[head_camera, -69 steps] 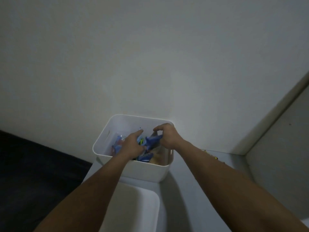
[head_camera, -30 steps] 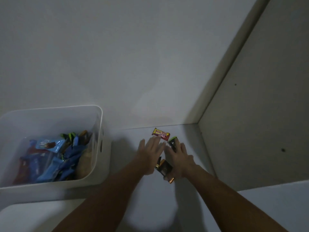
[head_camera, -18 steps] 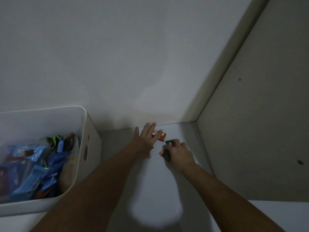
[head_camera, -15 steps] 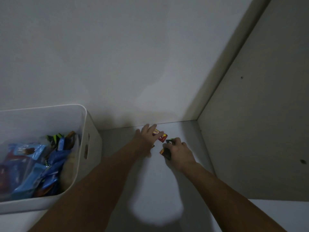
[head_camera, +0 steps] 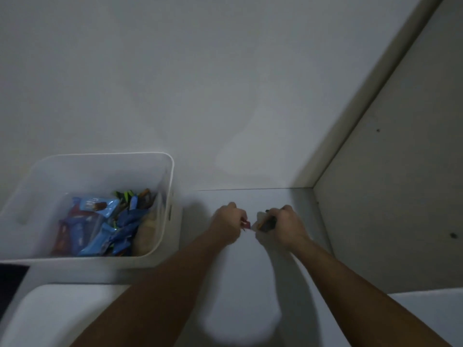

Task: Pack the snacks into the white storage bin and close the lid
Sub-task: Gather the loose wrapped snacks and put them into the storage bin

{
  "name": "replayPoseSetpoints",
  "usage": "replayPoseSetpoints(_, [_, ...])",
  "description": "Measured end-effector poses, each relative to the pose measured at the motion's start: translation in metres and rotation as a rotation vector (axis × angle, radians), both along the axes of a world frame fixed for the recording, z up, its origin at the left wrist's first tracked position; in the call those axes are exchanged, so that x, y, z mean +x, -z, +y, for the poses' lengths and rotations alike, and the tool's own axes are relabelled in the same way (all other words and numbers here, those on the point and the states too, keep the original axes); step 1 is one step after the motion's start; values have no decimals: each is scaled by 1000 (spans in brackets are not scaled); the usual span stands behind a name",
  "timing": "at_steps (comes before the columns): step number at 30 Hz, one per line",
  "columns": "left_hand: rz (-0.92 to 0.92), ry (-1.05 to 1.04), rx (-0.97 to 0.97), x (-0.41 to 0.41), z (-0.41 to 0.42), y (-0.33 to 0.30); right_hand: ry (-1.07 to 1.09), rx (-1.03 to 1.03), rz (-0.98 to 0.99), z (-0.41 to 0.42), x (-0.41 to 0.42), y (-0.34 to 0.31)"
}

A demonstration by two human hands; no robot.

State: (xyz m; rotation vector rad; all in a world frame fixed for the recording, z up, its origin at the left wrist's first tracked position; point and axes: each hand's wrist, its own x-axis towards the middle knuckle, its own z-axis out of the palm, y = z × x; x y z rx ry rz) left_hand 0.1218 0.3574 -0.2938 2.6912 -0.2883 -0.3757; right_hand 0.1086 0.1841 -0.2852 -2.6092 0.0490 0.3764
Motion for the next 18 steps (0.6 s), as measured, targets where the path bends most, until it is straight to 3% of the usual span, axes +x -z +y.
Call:
replayPoseSetpoints(11, [-244, -306, -203, -21, 99, -152, -79, 235, -315, 107, 8, -151])
replayPoseSetpoints(18, [-207, -546, -222, -74, 199, -168, -260, 287, -292, 207, -17, -174])
